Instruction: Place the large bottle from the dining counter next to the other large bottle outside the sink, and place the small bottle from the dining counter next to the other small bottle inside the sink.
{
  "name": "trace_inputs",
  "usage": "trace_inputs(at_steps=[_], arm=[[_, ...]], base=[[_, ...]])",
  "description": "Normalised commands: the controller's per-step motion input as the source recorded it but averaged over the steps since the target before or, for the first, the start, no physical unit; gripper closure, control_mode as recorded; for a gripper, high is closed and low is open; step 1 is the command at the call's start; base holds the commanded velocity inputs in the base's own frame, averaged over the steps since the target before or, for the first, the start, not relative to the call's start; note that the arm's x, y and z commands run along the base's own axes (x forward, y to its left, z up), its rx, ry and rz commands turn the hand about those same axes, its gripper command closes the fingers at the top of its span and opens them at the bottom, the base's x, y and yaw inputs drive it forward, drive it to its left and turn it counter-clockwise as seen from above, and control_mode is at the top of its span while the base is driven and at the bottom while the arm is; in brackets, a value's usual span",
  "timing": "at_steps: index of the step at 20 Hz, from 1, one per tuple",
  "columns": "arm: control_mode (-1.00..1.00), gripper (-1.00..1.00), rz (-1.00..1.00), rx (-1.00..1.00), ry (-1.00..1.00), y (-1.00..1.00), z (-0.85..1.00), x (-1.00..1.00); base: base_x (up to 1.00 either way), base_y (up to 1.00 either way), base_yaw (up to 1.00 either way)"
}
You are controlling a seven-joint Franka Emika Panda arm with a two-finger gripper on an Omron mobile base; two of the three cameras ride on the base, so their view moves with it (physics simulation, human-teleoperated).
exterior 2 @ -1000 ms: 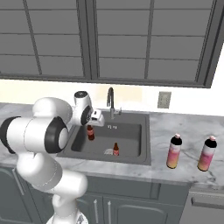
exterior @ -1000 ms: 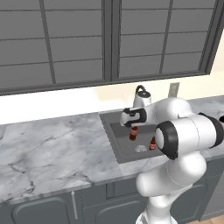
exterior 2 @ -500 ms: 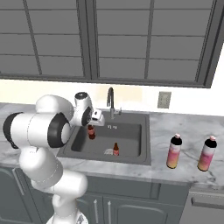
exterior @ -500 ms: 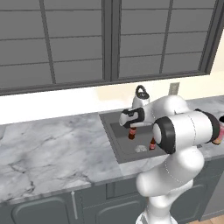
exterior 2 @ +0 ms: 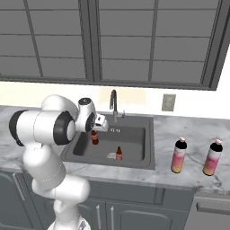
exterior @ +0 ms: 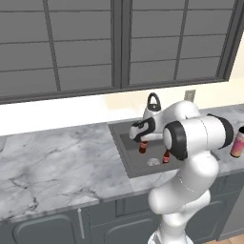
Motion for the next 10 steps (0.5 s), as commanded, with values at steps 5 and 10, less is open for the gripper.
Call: trace_inputs(at_steps=[5,10], arm=[[-1.00,1.00,-0.01,0.00,-0.02,0.00,-0.23,0.05],[-1.00,1.00,-0.01,0.00,0.00,0.00,-0.31,0.00]], base=[[0.00,0.00,0.00],[0.00,0.00,0.00]])
